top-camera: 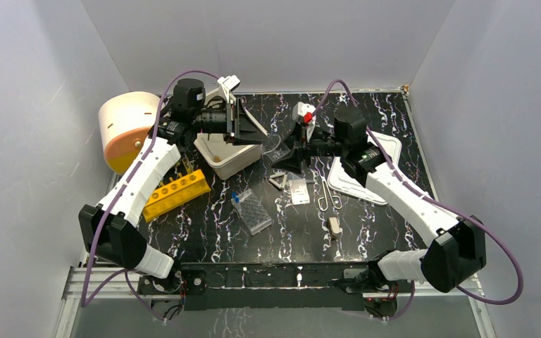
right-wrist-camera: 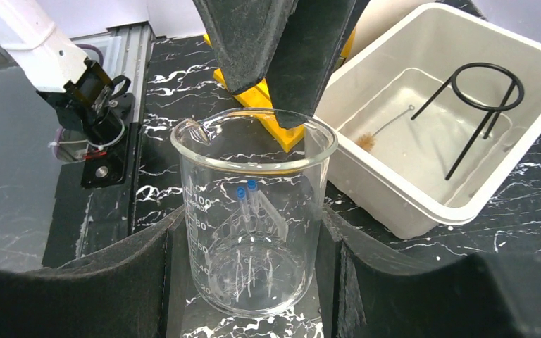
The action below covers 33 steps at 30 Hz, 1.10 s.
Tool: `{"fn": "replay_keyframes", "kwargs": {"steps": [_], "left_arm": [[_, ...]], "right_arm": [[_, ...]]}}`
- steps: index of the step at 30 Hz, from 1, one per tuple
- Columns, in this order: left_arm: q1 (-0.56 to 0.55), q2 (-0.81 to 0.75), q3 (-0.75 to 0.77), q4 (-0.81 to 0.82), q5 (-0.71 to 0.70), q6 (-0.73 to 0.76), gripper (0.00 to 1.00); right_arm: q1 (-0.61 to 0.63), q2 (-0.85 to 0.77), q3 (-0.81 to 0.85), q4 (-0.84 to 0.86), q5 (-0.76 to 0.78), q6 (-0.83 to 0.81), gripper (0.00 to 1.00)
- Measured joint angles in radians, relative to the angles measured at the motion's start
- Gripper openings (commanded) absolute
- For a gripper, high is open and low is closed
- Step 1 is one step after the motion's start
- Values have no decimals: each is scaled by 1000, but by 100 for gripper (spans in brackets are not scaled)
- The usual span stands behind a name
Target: Organize the chemistry lab equipment
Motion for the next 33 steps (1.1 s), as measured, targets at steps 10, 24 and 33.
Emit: {"fn": "replay_keyframes", "kwargs": {"steps": [10,24,33], "left_arm": [[-7,22,0,-14,21,53,20],[-58,43,89,-251,-66,260,15],[-90,53,137,-376,-193,389,0]], "right_arm": [[2,22,27,-3,-55,8,46],[31,37,51,-84,-78,-27,42],[35,51,56,-134,-74,-26,58]]}}
